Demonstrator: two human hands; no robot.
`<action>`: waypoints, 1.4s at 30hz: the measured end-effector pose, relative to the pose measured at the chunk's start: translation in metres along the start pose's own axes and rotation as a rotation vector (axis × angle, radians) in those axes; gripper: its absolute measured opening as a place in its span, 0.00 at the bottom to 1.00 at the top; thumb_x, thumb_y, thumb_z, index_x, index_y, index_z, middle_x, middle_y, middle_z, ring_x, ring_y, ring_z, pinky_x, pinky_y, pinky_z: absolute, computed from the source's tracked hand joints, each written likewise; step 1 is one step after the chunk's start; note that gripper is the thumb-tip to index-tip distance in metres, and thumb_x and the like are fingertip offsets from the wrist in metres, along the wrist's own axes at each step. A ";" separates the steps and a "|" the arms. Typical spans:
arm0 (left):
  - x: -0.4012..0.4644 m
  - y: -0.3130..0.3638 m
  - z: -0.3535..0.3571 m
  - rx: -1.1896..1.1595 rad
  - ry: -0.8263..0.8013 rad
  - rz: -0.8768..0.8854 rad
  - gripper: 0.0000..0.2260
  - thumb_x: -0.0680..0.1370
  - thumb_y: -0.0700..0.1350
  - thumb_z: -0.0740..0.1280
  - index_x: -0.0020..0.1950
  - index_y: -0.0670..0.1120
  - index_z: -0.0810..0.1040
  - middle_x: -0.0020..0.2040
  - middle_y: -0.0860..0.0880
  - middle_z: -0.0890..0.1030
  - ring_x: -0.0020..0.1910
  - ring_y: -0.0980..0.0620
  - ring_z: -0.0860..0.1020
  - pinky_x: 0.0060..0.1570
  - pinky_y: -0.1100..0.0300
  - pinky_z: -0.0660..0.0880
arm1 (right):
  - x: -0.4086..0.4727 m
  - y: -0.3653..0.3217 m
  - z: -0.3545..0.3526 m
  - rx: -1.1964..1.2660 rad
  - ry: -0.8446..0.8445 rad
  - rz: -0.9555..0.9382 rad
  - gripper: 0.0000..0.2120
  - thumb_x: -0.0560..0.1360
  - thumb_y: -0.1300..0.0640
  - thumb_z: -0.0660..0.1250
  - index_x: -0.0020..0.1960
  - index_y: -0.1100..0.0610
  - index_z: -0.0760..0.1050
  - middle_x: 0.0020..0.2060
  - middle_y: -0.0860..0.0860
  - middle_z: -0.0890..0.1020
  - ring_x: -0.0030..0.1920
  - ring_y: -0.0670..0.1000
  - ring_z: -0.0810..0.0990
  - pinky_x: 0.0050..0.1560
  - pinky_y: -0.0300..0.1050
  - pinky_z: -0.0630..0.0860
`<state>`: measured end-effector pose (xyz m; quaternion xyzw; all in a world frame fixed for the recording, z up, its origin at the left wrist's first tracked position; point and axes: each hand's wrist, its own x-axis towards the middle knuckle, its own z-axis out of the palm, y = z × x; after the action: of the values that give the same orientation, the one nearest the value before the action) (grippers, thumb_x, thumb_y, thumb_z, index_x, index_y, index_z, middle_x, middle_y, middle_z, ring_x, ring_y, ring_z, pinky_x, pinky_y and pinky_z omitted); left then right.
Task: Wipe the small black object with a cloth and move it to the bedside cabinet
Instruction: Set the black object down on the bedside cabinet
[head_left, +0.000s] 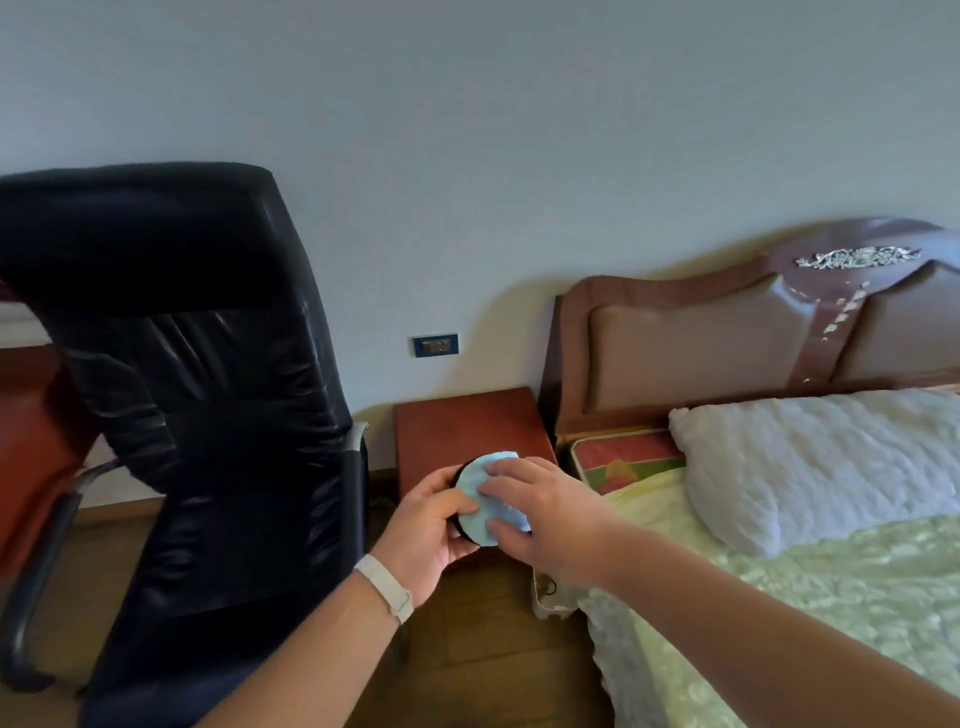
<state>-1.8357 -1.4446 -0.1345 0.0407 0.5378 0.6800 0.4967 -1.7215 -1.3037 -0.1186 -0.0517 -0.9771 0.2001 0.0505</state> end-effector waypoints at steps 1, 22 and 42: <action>0.009 0.009 -0.006 0.006 0.003 0.003 0.15 0.76 0.34 0.64 0.58 0.47 0.83 0.53 0.39 0.83 0.47 0.44 0.83 0.39 0.52 0.81 | 0.012 0.000 0.001 0.011 0.003 -0.002 0.20 0.77 0.46 0.61 0.68 0.49 0.70 0.66 0.47 0.71 0.65 0.53 0.69 0.64 0.49 0.69; 0.249 0.115 -0.013 0.130 0.204 -0.038 0.14 0.77 0.32 0.63 0.58 0.44 0.80 0.51 0.41 0.83 0.46 0.44 0.83 0.38 0.52 0.81 | 0.227 0.177 0.010 0.180 -0.006 -0.116 0.18 0.75 0.50 0.65 0.63 0.55 0.74 0.61 0.54 0.75 0.58 0.59 0.75 0.60 0.53 0.73; 0.488 0.083 -0.075 0.154 0.227 -0.270 0.14 0.74 0.33 0.65 0.55 0.47 0.80 0.50 0.45 0.84 0.45 0.48 0.84 0.38 0.56 0.80 | 0.355 0.315 0.121 0.212 -0.137 0.155 0.16 0.75 0.58 0.68 0.61 0.61 0.75 0.59 0.57 0.77 0.58 0.61 0.75 0.60 0.52 0.70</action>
<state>-2.1779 -1.1398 -0.3355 -0.0707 0.6413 0.5643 0.5151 -2.0615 -1.0191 -0.3261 -0.1078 -0.9447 0.3087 -0.0266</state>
